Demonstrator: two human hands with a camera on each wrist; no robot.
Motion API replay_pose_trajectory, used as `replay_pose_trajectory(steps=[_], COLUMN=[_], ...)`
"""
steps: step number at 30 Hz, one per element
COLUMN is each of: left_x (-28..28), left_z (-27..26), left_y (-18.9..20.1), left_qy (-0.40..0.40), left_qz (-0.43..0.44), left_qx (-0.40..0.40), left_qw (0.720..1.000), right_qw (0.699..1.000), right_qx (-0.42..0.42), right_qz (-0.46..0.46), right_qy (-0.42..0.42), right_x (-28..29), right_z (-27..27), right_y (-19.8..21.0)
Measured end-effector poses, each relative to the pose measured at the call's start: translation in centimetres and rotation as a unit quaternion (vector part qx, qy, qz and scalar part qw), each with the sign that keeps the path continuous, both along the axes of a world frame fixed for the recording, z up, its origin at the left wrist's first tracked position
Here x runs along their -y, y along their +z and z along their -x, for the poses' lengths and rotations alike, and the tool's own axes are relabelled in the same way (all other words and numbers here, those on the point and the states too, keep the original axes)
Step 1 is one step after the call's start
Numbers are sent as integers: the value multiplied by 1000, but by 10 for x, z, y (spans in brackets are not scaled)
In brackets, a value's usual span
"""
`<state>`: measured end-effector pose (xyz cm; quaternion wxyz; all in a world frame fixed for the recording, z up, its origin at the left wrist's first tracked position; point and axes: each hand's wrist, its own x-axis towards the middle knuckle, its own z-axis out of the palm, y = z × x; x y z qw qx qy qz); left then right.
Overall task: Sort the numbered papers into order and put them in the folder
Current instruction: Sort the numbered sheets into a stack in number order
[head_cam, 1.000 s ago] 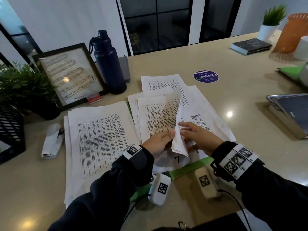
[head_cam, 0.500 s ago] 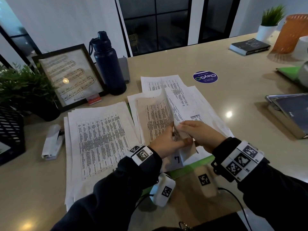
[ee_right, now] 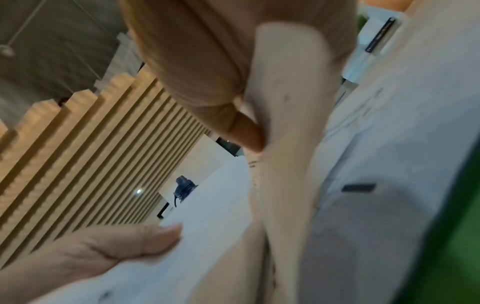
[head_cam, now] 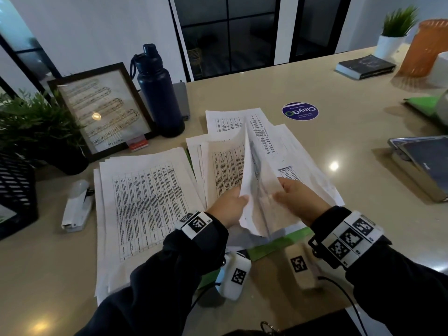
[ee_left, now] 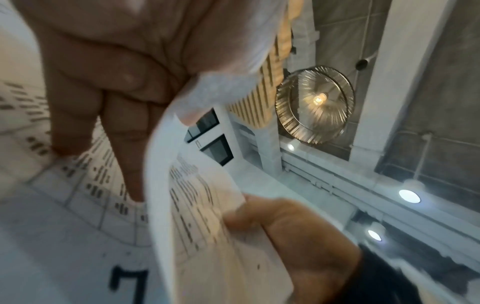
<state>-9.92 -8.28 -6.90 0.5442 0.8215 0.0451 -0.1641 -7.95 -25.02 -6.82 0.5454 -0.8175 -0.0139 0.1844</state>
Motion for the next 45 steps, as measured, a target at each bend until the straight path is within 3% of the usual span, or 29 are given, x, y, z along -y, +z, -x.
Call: replay_pose_trajectory(steps=[3,9,12,15,17,19,22,25,27,32,35,38,41,43,45], left_x=[-13,-26,-20,-10,-7,-6,-10,-18,-22,-18,-13,-13,-13,-9,-5], left_z=[-2,-2,6,10,11,10,6,6,6,8,10,12,8,5,1], left_y=[-1,-2,5,13,17,18,7,-5,-12,-8,-2,2,5,10,14], left_qy=[64,108,73,70,83,91,84,92,94,80,78,35,58,71,68], left_qz=[34,36,30,89,104,87,-4,-17,-12,-50,-73,-78,-48,24,45], left_qx=[-17,17,36,19,-1,-2,10,-7,-5,27,51,80,67,47,38], left_qw=[997,993,996,993,991,992,996,996,995,995,993,993,995,996,996], right_qw=[994,991,1000,980,964,966,993,985,983,980,971,981,978,979,965], right_qx=[14,8,-11,-68,-88,-75,-20,10,-14,-47,8,61,150,171,149], right_qz=[106,134,24,-148,-144,-122,-101,-52,-9,191,240,185,144,80,36], right_qy=[-4,-16,-16,117,205,216,56,-161,-185,-17,21,-22,-2,71,215], right_x=[11,24,18,5,-3,-7,-7,13,27,21,11,10,13,10,-2], right_z=[-5,-8,-2,12,17,14,-1,-31,-45,-48,-41,-34,-27,-20,-10], right_y=[-7,-6,1,14,15,8,0,-15,-18,-10,-5,5,15,23,27])
